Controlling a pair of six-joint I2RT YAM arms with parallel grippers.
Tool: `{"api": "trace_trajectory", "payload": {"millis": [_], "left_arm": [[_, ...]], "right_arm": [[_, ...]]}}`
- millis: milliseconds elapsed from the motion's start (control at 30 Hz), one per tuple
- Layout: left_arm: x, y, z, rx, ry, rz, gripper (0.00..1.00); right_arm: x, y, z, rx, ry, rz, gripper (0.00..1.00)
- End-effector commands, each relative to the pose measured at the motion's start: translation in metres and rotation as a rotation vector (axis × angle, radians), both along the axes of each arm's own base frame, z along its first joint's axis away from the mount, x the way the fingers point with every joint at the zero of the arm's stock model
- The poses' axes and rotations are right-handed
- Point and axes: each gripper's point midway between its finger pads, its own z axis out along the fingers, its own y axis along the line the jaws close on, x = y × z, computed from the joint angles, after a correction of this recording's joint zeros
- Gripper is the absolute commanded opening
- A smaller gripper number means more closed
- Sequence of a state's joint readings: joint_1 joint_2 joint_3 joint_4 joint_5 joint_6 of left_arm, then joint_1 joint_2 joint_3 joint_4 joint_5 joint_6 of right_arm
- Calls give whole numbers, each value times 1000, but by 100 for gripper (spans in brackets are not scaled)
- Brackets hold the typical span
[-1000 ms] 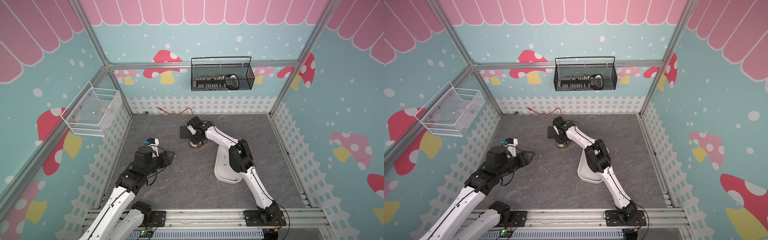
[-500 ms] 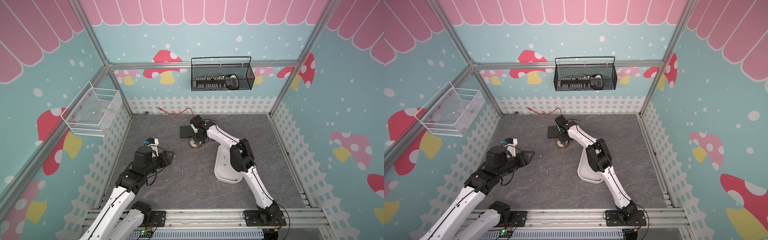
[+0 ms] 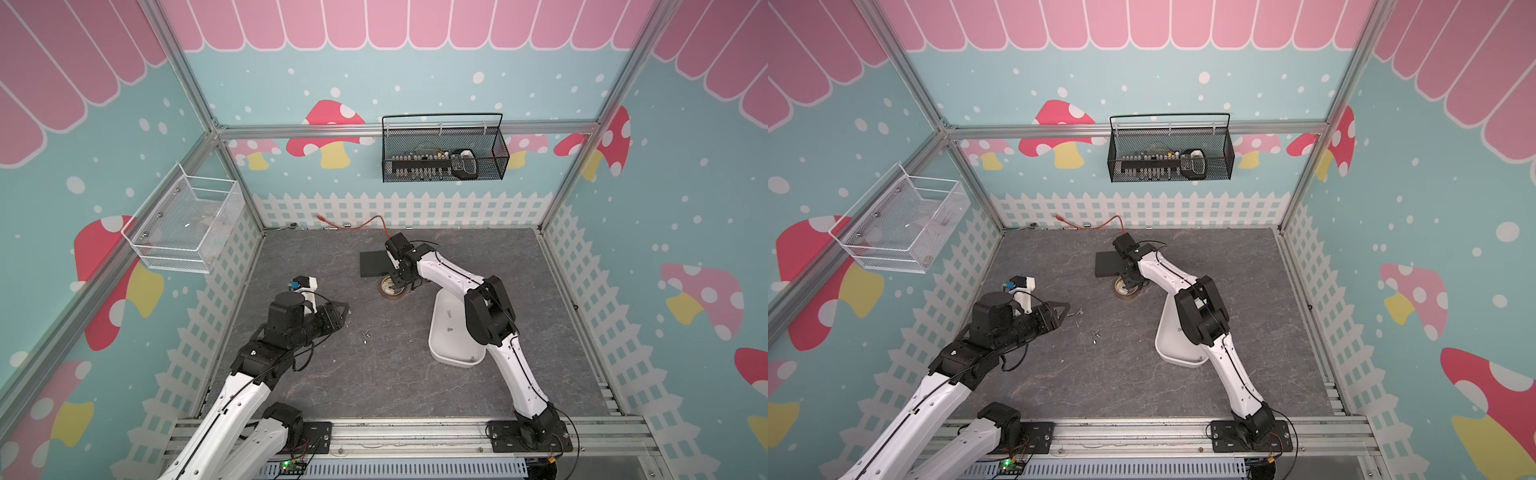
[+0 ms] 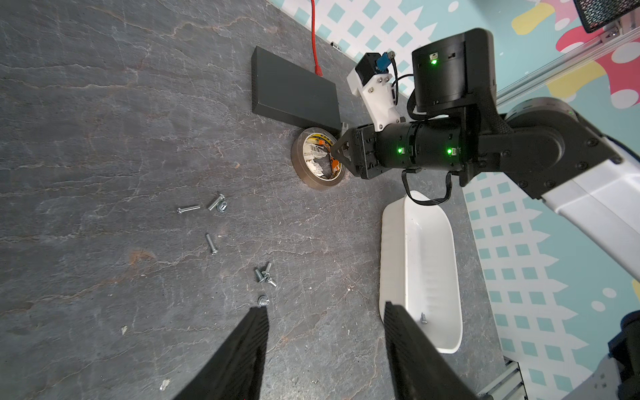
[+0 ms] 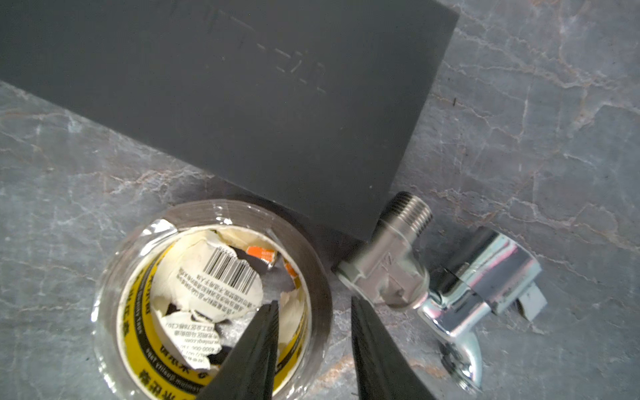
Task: Put the screws on the desktop into the storage box
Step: Move the distractor to the center of the board.
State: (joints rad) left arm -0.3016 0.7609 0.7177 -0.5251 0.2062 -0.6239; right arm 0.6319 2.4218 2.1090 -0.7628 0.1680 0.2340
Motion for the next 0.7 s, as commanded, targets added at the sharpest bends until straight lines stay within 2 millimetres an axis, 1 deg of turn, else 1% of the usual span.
{"api": "trace_trajectory", "payload": {"millis": [0,133,267,333,433,500,567,600,667], "left_arm": [[0,0,1,2,-21,-13,58],[0,-1,1,1,-21,-15,58],[0,-1,2,0,-22,-15,59],[0,-1,2,0,-21,-16,58],[0,-1,2,0,-22,-16,59],[0,-1,2,0,-22,-15,59],[0,0,2,0,-24,-15,59],[0,0,1,1,-21,-14,59],[0,0,1,1,-22,-15,59]], "right_arm": [[-6,-7,-1,-7,19,-10,39],[-12,-5,-14,2,63,-6,35],[-14,-6,-21,11,87,-16,30],[-14,-6,-20,23,91,-18,22],[-10,-6,-12,40,82,-22,11],[-8,-6,-7,51,75,-23,7],[-6,-5,-1,57,64,-21,7],[-5,-6,-1,55,61,-23,9],[-5,-7,-4,50,66,-24,22]]}}
